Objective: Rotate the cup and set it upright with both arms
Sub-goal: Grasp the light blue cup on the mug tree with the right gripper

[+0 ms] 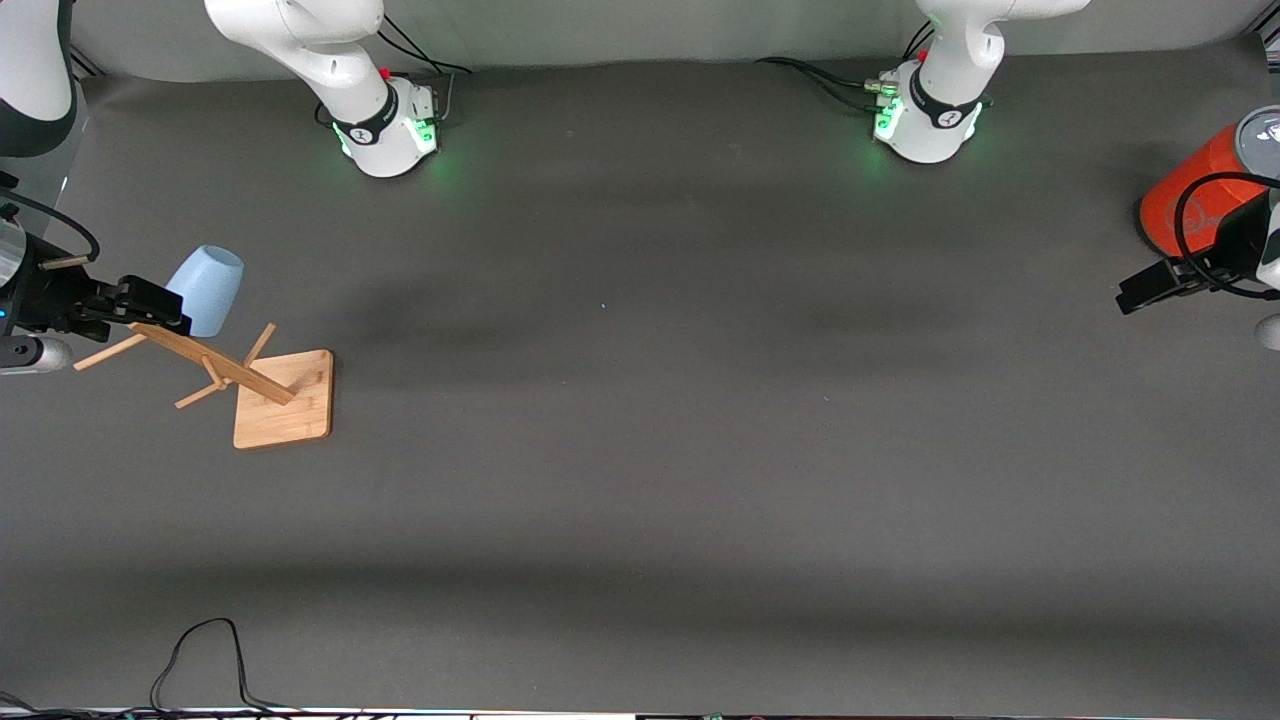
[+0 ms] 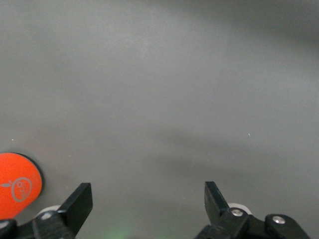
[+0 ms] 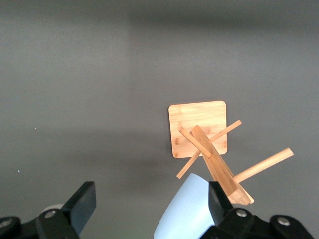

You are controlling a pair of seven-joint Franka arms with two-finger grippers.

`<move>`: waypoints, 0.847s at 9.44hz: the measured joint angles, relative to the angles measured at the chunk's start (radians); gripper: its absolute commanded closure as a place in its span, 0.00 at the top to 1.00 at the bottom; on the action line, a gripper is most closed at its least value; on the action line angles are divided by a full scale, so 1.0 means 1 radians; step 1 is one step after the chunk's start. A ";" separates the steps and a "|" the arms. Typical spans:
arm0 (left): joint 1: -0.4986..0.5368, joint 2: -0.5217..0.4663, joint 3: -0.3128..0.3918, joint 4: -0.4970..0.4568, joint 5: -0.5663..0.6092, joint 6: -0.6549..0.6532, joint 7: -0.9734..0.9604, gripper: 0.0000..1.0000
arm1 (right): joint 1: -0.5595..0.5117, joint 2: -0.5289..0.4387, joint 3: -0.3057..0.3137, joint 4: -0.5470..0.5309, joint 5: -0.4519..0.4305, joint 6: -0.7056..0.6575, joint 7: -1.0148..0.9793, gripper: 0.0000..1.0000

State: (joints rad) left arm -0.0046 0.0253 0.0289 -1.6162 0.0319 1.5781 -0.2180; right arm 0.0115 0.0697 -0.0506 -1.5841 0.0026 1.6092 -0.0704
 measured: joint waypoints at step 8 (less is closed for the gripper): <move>0.011 0.006 -0.026 0.074 -0.001 -0.126 0.080 1.00 | -0.001 -0.001 -0.003 -0.005 0.000 0.000 0.000 1.00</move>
State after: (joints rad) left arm 0.0064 0.0317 0.0032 -1.5424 0.0311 1.4517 -0.1382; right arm 0.0102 0.0684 -0.0538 -1.5890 0.0026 1.6087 -0.0704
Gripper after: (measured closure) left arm 0.000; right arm 0.000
